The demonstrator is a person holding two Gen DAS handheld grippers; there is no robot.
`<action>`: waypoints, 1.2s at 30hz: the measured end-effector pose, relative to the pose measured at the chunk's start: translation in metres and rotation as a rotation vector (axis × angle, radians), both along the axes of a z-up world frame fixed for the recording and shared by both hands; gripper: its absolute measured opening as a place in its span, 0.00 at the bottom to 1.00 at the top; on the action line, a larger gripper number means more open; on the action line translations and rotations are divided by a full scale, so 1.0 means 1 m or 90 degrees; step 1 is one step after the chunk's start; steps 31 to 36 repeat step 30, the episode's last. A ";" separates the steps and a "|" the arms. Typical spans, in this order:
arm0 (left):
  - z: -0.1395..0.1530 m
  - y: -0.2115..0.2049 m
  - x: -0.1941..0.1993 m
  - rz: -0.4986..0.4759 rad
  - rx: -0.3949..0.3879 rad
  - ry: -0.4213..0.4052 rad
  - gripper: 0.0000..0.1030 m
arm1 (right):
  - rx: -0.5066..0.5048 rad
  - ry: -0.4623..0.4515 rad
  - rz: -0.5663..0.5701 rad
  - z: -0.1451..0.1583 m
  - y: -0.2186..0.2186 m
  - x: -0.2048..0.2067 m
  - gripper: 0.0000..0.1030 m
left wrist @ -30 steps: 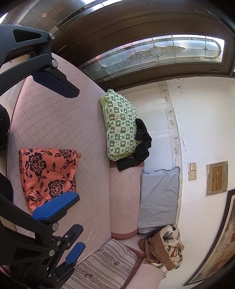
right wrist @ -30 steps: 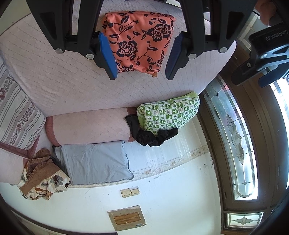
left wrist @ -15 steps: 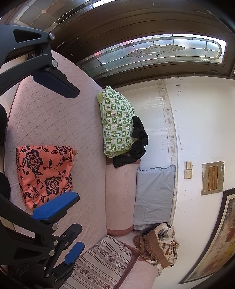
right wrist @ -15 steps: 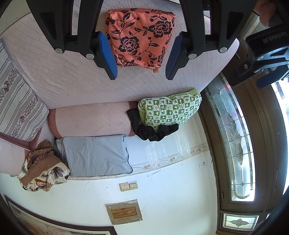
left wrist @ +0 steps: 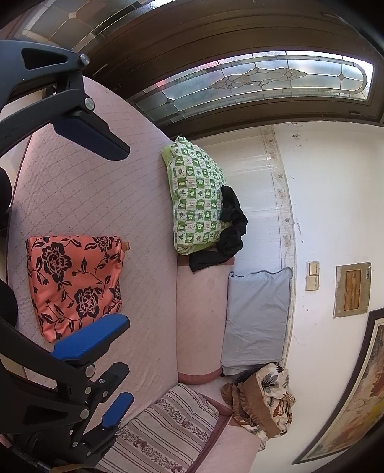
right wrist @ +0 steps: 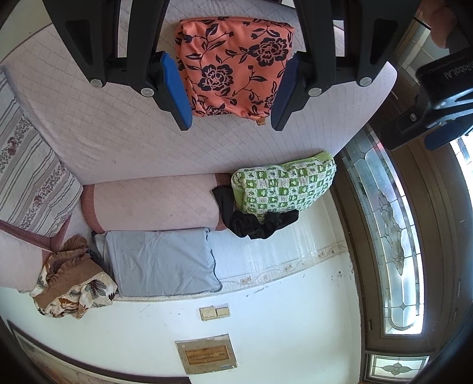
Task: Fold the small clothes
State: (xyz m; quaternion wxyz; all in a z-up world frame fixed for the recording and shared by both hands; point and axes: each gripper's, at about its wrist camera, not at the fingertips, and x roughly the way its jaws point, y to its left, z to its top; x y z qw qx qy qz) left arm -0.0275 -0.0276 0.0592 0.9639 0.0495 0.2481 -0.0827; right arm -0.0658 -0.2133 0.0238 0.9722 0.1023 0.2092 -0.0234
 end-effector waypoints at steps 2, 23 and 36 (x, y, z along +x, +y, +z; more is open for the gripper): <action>-0.002 -0.001 0.001 -0.001 0.001 0.002 1.00 | -0.001 0.005 0.000 -0.003 0.000 0.002 0.58; -0.024 0.000 0.024 -0.006 -0.004 0.039 1.00 | -0.003 0.045 0.003 -0.025 0.006 0.030 0.58; -0.023 -0.002 0.025 -0.007 -0.004 0.025 1.00 | -0.003 0.051 0.001 -0.030 0.004 0.031 0.58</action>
